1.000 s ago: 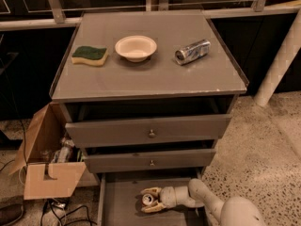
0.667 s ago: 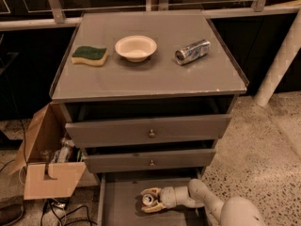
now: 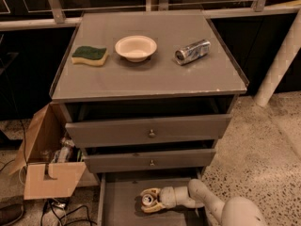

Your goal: Pick coke can from bottom drawer and place on counter

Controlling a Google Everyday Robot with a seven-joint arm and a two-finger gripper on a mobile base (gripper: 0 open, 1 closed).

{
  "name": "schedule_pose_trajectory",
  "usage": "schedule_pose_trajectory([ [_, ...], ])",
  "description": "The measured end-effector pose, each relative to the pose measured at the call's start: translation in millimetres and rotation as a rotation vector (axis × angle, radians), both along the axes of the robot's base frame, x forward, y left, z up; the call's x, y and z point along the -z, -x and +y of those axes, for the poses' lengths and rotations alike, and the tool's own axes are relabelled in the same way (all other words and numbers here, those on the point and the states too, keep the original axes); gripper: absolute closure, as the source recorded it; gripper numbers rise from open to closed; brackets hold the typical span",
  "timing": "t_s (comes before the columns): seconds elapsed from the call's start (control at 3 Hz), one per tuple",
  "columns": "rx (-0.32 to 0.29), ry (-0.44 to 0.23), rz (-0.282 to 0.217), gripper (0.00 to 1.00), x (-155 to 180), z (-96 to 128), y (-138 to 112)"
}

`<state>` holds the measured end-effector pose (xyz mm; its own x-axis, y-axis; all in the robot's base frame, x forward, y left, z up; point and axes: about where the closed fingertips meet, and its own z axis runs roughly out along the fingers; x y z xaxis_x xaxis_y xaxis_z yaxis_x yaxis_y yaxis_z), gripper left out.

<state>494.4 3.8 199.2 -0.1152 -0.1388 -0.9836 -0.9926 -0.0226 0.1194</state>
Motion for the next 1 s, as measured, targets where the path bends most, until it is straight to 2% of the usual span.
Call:
schedule_pose_trajectory([
  [0.33,0.021,-0.015,0.028,1.00,-16.8,-3.7,0.1],
  [1.0,0.061,-0.021,0.036,1.00,-75.2,-23.4,5.3],
])
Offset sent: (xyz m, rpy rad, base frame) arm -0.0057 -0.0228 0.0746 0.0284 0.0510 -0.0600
